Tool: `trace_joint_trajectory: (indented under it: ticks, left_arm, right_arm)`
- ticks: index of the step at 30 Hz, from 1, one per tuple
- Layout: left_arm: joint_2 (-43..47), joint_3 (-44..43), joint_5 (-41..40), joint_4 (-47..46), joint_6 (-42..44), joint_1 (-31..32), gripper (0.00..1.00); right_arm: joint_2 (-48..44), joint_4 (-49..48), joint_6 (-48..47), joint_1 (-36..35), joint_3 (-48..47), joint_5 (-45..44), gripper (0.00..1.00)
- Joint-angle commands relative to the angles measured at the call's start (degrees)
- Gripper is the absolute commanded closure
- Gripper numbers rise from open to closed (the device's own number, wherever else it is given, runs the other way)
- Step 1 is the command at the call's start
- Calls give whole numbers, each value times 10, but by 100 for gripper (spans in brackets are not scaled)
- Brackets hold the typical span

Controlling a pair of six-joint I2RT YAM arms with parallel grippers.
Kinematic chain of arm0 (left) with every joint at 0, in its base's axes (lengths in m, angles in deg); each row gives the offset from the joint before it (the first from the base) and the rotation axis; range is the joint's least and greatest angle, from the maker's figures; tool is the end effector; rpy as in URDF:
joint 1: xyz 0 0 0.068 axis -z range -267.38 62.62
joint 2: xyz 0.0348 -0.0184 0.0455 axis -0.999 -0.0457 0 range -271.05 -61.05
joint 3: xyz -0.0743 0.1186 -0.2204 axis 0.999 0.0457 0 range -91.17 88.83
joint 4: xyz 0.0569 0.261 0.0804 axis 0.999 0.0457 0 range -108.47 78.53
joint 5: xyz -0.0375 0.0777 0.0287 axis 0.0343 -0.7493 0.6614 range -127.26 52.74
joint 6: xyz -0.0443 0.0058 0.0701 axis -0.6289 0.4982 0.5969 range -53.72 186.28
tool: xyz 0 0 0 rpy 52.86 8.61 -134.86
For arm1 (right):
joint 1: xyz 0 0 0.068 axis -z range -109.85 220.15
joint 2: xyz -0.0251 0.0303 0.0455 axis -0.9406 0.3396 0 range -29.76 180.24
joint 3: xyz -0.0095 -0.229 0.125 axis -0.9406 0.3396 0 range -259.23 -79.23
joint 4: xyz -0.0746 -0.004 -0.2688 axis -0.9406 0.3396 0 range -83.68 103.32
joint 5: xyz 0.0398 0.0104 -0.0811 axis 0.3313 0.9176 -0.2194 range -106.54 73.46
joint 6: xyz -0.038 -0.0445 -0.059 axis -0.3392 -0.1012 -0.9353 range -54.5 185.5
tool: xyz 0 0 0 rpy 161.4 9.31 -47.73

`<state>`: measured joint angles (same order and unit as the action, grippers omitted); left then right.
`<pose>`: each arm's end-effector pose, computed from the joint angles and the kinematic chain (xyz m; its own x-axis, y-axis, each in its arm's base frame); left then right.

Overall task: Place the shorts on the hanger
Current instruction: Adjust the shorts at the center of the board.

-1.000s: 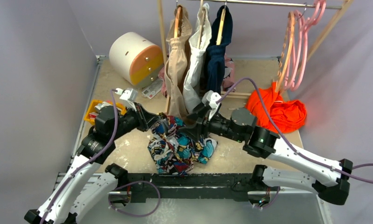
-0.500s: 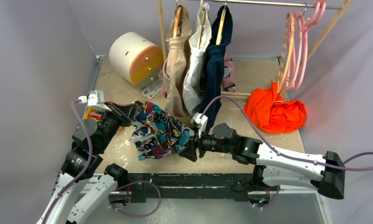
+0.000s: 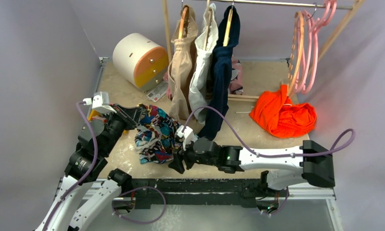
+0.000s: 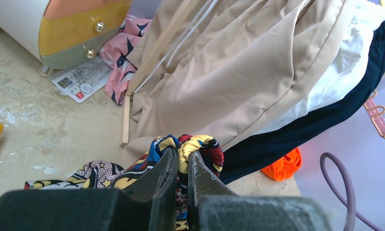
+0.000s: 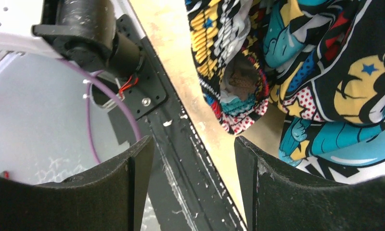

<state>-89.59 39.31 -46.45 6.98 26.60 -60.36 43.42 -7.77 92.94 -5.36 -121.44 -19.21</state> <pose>0.1554 -0.0663 0.3728 -0.2492 -0.5805 -0.7752 0.1916 0.7551 -0.6270 0.0895 0.3324 0.2278 -0.5050 -0.1144 -0.8555 -0.8149 0.3899 0.4289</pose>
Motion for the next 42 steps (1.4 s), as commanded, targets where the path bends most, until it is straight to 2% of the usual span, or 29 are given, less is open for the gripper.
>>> trace_joint_trajectory:
  ticks: [1,11,15,16,18,21,27,30,33,37,42]
  left_arm:
    - [0,-35,-9,-20,-1,-1,100]
    - [-4,-37,-4,-19,-1,-2,100]
    - [-4,-38,-6,-19,-1,-1,100]
    - [-4,-39,-5,-19,-1,-1,100]
    - [-4,-41,-6,-16,-1,-1,100]
    - [-5,-67,-14,-4,6,-1,100]
    - [-33,-226,-28,43,53,-1,100]
    - [-37,-271,-25,48,54,-1,100]
    - [-11,-229,-24,23,38,-1,100]
    - [22,-128,-27,19,0,-1,100]
    - [32,-50,-6,15,-33,-1,100]
  right_arm:
    - [27,-24,10,-8,-45,-93,35]
    - [86,-39,25,-8,-59,-103,37]
    - [105,-41,20,-8,-75,-103,42]
    - [112,-35,20,-8,-83,-103,46]
    - [122,-19,14,-8,-98,-129,63]
    - [92,25,-14,-8,-119,-186,100]
    - [-105,194,-166,-29,-259,-311,100]
    - [-191,200,-209,-30,-303,-334,100]
    - [-236,169,-233,-30,-267,-363,100]
    - [-236,195,-163,-30,-204,-372,100]
    - [-220,200,-139,-30,-165,-392,100]
